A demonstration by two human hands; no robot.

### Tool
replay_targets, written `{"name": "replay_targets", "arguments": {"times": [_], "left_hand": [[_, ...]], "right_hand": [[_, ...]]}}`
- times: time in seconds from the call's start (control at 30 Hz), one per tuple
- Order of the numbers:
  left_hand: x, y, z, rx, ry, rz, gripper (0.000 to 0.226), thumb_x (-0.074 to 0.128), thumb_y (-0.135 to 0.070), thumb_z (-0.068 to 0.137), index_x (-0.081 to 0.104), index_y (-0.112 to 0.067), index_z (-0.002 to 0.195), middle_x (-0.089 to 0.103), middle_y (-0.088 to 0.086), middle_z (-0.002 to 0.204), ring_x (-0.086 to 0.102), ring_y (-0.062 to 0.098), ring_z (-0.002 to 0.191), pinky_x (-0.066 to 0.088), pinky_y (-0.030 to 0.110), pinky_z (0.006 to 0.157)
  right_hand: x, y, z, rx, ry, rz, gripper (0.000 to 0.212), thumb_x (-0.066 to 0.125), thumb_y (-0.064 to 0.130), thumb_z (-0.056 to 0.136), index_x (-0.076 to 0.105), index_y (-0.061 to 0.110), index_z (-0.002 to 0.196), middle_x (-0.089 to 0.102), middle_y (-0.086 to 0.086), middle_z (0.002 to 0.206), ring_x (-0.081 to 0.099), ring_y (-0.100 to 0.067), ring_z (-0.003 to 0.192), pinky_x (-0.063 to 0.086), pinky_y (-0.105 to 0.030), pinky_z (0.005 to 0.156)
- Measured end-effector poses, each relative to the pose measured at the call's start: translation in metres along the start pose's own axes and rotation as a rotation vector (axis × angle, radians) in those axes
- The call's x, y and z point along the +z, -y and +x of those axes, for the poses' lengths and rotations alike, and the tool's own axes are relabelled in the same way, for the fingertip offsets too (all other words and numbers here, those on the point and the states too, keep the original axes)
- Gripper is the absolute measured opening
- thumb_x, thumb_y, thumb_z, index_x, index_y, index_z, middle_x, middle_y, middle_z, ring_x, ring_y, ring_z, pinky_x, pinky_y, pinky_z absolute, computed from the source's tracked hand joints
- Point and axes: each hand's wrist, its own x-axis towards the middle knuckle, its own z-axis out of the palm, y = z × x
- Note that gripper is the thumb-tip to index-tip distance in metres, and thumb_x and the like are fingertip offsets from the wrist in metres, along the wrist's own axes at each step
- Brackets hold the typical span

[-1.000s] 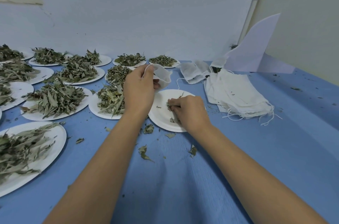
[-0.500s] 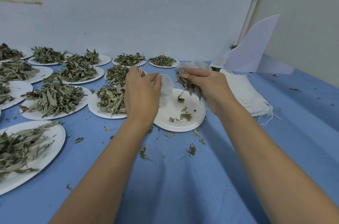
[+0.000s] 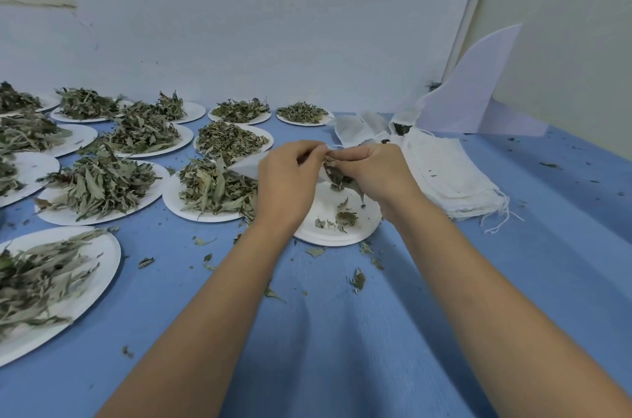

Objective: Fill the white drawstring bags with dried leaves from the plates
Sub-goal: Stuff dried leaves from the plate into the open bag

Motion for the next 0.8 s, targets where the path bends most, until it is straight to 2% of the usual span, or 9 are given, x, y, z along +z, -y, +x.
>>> {"name": "replay_targets", "arguments": {"times": [0.07,0.13,0.2,0.3,0.4,0.47,0.53,0.67,0.8], "left_hand": [[0.006,0.0,-0.004,-0.008,0.021,-0.046,0.019,0.058,-0.021,0.094,0.074,-0.015,0.103,0.067,-0.008,0.079,0.056,0.005,0.067,0.05,0.027,0.071],[0.011,0.001,-0.007,0.003,0.068,-0.047,0.02,0.058,-0.019,0.093,0.074,-0.015,0.105,0.065,-0.011,0.078,0.053,-0.001,0.063,0.044,0.02,0.068],[0.014,0.003,-0.009,-0.003,0.123,-0.05,0.02,0.059,-0.018,0.093,0.073,-0.014,0.107,0.066,-0.008,0.082,0.052,-0.003,0.061,0.043,0.017,0.069],[0.015,0.006,-0.007,-0.024,0.169,-0.052,0.015,0.061,-0.016,0.092,0.073,-0.014,0.101,0.062,-0.01,0.073,0.052,-0.004,0.057,0.042,0.016,0.065],[0.013,0.005,-0.004,-0.038,0.197,-0.107,0.008,0.061,-0.013,0.091,0.066,-0.016,0.097,0.059,-0.002,0.074,0.053,0.004,0.063,0.048,0.022,0.067],[0.01,0.007,-0.002,-0.013,0.205,-0.104,0.01,0.063,-0.012,0.089,0.064,-0.02,0.097,0.058,-0.003,0.075,0.054,-0.001,0.062,0.048,0.017,0.066],[0.007,0.007,0.0,-0.001,0.216,-0.084,0.016,0.067,-0.013,0.086,0.062,-0.024,0.096,0.059,-0.008,0.077,0.054,-0.006,0.063,0.044,0.008,0.063],[0.004,0.007,0.001,-0.05,0.307,-0.101,0.029,0.073,-0.022,0.081,0.06,-0.029,0.106,0.064,-0.012,0.099,0.059,-0.005,0.089,0.046,0.012,0.078],[0.004,0.007,0.002,-0.054,0.257,-0.091,0.03,0.073,-0.015,0.08,0.059,-0.024,0.105,0.062,-0.008,0.101,0.056,-0.002,0.09,0.041,0.007,0.075]], "right_hand": [[0.002,-0.003,-0.001,-0.005,-0.005,-0.1,0.019,0.066,0.001,0.08,0.077,0.017,0.082,0.068,-0.001,0.065,0.06,-0.017,0.066,0.054,-0.036,0.07],[0.001,-0.004,-0.001,0.009,-0.016,-0.123,0.021,0.062,-0.002,0.079,0.077,0.013,0.077,0.069,-0.011,0.068,0.064,-0.028,0.069,0.055,-0.045,0.079],[-0.002,-0.005,0.0,0.078,-0.023,-0.025,0.021,0.06,-0.005,0.08,0.074,0.009,0.071,0.069,-0.014,0.068,0.067,-0.029,0.068,0.059,-0.039,0.076],[-0.004,-0.004,0.0,0.219,0.015,0.241,0.018,0.057,-0.012,0.082,0.07,0.001,0.079,0.062,-0.005,0.053,0.057,-0.009,0.046,0.055,-0.019,0.058],[0.0,0.002,-0.002,0.27,0.052,0.395,0.024,0.05,-0.012,0.085,0.067,-0.008,0.101,0.066,-0.022,0.089,0.062,-0.027,0.076,0.051,-0.023,0.071],[0.002,0.008,-0.003,0.297,0.089,0.477,0.032,0.042,-0.01,0.087,0.063,-0.012,0.111,0.063,-0.029,0.11,0.06,-0.037,0.095,0.048,-0.029,0.079],[0.003,0.015,-0.005,0.34,0.105,0.569,0.038,0.036,-0.005,0.089,0.057,-0.013,0.12,0.059,-0.03,0.121,0.056,-0.033,0.095,0.047,-0.026,0.074],[0.005,0.02,-0.007,0.368,0.077,0.635,0.04,0.036,0.01,0.094,0.053,-0.012,0.123,0.06,-0.025,0.113,0.056,-0.028,0.076,0.044,-0.02,0.049],[0.009,0.024,-0.01,0.372,0.084,0.672,0.044,0.034,0.019,0.099,0.049,-0.011,0.128,0.061,-0.026,0.111,0.059,-0.027,0.075,0.046,-0.024,0.052]]}}
